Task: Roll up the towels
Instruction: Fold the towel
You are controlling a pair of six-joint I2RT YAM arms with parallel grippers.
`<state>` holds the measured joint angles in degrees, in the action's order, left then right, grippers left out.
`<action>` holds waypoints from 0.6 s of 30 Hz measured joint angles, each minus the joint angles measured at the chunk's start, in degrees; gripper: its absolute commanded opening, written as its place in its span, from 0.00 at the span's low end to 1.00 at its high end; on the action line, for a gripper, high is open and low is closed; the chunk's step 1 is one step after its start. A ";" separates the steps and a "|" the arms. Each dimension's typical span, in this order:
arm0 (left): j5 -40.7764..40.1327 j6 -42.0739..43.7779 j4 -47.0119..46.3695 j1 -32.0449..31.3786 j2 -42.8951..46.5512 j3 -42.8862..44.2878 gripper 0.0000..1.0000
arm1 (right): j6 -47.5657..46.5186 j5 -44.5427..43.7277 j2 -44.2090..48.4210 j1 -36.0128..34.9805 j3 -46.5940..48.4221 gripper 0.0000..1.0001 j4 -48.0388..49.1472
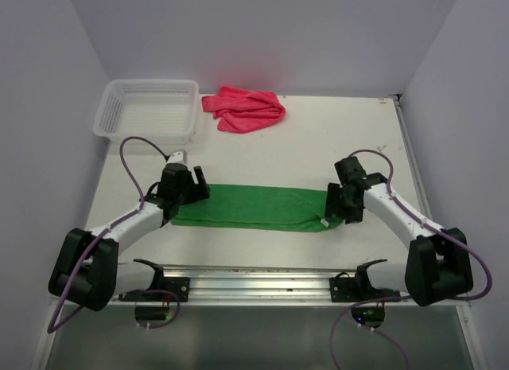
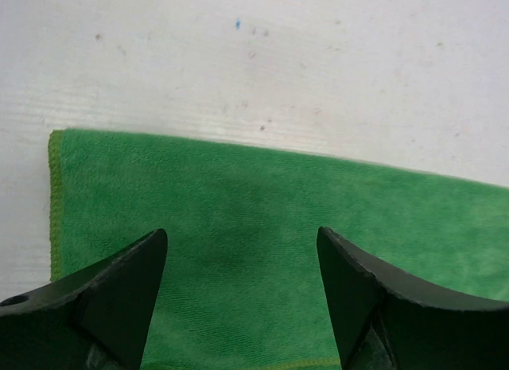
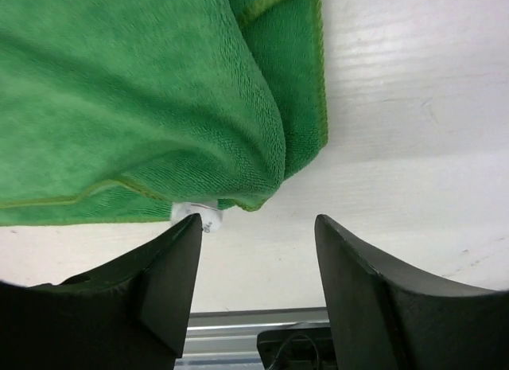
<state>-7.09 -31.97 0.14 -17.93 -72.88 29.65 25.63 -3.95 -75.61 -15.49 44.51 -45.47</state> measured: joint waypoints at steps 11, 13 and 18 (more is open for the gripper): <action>2.89 0.09 -0.09 0.00 3.72 1.33 0.80 | 1.18 -4.76 3.78 0.48 3.28 0.68 0.70; 2.91 0.09 0.92 0.00 4.72 1.42 0.80 | 1.33 -5.73 1.97 1.18 3.28 0.65 1.75; 3.17 0.13 4.31 0.00 8.09 3.04 0.81 | 1.25 -5.42 -3.61 4.44 2.78 0.60 6.08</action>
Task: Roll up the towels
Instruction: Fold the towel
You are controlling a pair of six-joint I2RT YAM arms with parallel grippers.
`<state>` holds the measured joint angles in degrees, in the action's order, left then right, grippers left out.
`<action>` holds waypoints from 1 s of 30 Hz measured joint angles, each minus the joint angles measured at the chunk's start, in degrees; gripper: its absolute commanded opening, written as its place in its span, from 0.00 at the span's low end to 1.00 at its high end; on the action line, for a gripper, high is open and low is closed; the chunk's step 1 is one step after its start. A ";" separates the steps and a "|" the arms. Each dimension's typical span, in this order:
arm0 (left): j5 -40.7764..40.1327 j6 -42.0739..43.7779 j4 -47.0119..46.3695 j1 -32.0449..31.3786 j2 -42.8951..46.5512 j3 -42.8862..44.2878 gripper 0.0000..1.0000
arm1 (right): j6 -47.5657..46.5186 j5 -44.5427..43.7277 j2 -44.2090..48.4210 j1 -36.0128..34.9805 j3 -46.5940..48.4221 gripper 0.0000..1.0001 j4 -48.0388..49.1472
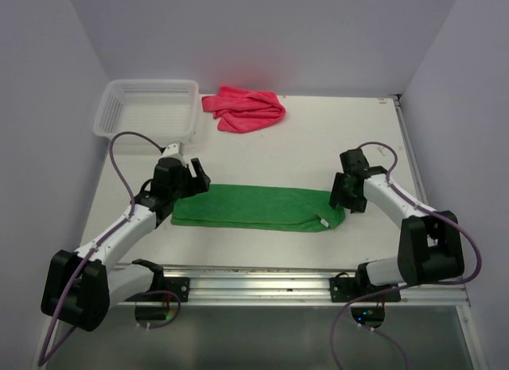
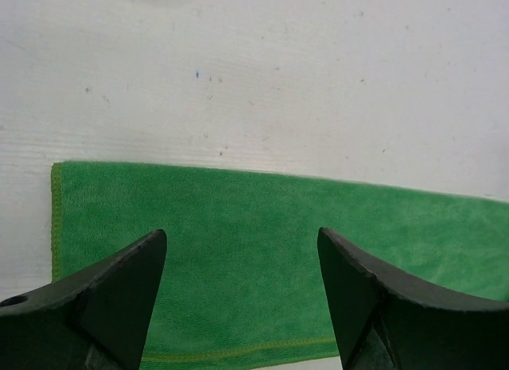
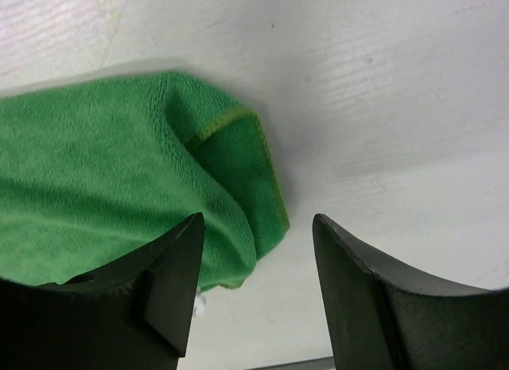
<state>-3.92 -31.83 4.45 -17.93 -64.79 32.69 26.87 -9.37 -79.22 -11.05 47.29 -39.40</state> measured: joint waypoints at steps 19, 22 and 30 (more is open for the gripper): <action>-1.03 3.06 10.10 0.00 9.33 10.36 0.82 | -0.15 5.49 -6.80 0.94 -1.22 0.01 7.19; -1.29 4.09 11.06 0.00 9.57 11.50 0.82 | -0.83 2.16 -6.95 0.96 0.87 0.00 3.85; -1.86 6.56 13.07 0.00 10.82 11.89 0.82 | -3.56 -10.32 -3.54 1.16 10.67 0.00 -5.31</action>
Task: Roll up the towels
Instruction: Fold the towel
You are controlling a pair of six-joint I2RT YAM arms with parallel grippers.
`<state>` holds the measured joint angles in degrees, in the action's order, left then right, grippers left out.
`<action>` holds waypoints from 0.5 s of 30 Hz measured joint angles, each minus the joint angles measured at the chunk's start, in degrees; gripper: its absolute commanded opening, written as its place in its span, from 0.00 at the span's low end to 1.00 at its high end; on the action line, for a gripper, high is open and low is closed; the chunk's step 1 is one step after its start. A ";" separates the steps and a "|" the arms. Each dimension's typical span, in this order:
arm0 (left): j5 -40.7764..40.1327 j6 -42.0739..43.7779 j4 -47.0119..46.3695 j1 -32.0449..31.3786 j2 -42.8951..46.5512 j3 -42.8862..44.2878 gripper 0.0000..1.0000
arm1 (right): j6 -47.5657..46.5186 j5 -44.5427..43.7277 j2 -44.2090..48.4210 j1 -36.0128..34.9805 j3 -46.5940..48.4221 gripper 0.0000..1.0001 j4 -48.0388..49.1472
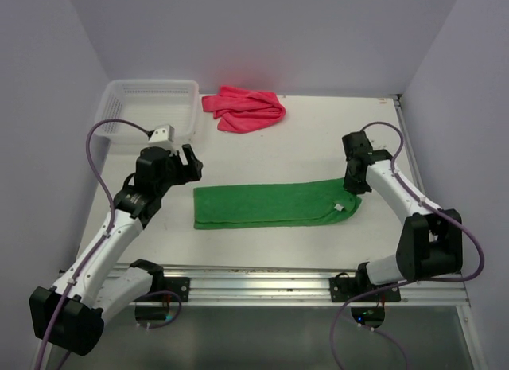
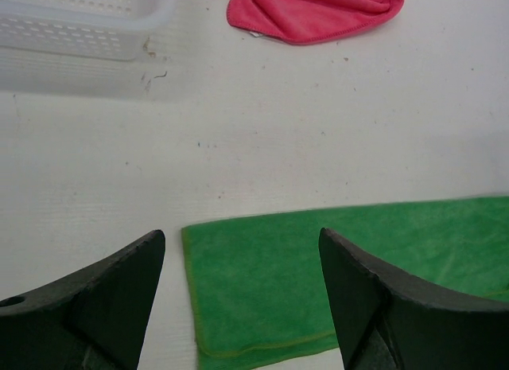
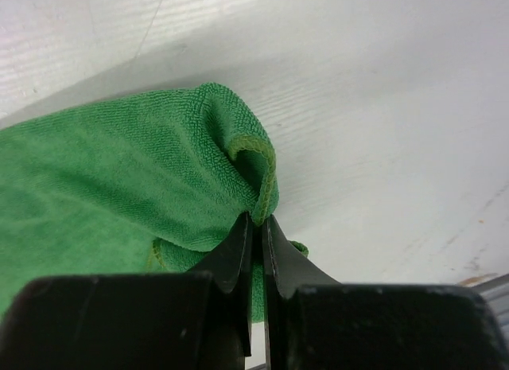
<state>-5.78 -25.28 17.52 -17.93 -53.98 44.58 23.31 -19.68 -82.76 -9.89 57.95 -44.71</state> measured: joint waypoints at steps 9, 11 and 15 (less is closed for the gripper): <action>1.14 2.43 1.01 0.00 -0.07 1.42 0.82 | -6.01 0.55 3.85 -3.17 8.94 0.00 -4.61; 1.55 3.19 1.22 0.00 -0.39 1.95 0.83 | -6.60 2.60 3.96 -6.32 10.62 0.00 -5.77; 2.36 5.46 1.92 0.00 -2.10 3.21 0.83 | -6.29 7.37 2.99 -13.88 14.53 0.00 -7.06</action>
<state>-3.42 -19.81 19.44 -17.93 -56.07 47.79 17.02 -12.32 -79.77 -23.77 72.49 -51.77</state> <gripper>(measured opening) 0.825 0.045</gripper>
